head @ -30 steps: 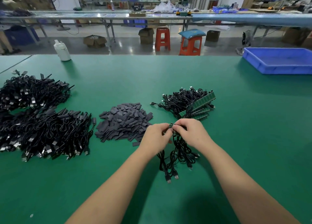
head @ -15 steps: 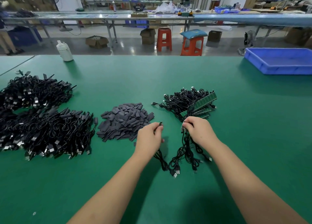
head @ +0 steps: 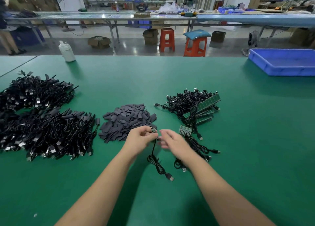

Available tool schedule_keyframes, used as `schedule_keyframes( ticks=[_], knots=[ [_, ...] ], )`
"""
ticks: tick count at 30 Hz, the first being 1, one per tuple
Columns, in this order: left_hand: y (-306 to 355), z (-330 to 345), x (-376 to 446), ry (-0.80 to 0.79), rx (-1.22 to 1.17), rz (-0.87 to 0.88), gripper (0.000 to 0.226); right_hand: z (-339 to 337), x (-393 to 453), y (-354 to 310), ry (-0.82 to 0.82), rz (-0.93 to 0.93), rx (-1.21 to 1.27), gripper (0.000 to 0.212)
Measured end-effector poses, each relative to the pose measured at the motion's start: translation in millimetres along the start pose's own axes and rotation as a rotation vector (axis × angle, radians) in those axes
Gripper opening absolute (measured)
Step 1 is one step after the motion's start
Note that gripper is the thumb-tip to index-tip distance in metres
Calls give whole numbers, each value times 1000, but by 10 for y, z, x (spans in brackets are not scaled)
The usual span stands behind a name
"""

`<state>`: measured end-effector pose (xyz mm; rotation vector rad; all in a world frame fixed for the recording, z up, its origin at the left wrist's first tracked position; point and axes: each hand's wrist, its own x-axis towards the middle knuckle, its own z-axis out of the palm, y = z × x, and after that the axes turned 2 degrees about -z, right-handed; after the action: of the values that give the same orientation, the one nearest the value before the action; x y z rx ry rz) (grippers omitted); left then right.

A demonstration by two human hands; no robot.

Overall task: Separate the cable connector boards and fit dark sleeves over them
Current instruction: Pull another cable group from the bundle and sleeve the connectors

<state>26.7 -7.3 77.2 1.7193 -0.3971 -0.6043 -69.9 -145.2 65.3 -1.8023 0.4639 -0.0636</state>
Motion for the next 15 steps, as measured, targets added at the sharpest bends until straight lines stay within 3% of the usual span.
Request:
schedule_keyframes(
  ticks=[3,5,12,15],
  knots=[
    [-41,-7,7,12,-69,-10,9,307,-54,4,-41,63,324,29],
    [-80,-41,7,30,-84,-46,14,419,-96,9,-29,55,395,15],
    [-259,-159,6,10,57,-178,28,514,-138,173,11,95,315,18],
    [-384,-208,86,158,238,-122,20,509,-111,278,68,114,116,22]
  ],
)
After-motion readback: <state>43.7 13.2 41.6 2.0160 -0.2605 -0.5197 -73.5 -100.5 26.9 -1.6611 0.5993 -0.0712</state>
